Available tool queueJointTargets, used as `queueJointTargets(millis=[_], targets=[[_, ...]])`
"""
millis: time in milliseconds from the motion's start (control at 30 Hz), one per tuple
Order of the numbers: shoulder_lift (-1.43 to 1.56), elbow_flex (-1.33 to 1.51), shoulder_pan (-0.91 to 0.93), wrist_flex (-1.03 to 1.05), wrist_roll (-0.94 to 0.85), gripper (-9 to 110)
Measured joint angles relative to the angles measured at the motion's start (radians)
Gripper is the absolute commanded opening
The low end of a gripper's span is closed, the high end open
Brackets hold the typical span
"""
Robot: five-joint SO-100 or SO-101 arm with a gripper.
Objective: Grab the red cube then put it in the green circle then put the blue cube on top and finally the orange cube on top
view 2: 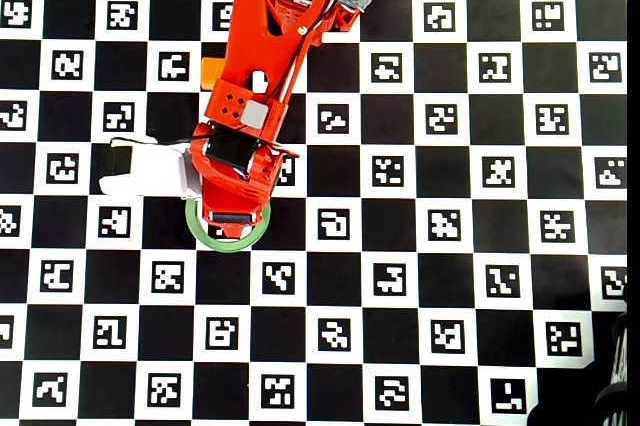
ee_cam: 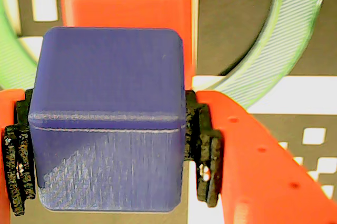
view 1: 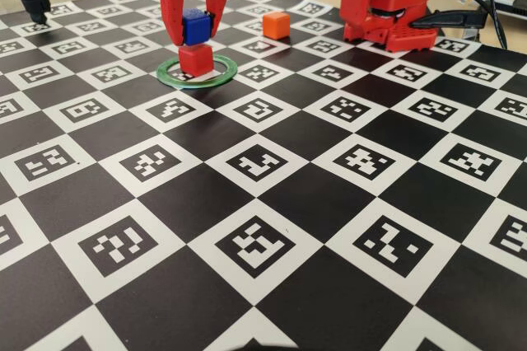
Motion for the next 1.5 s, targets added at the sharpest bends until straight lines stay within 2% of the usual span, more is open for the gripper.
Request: queueJointTargets(millis=[1500], targets=[[-0.002,0.026,0.012,-0.015,-0.029,8]])
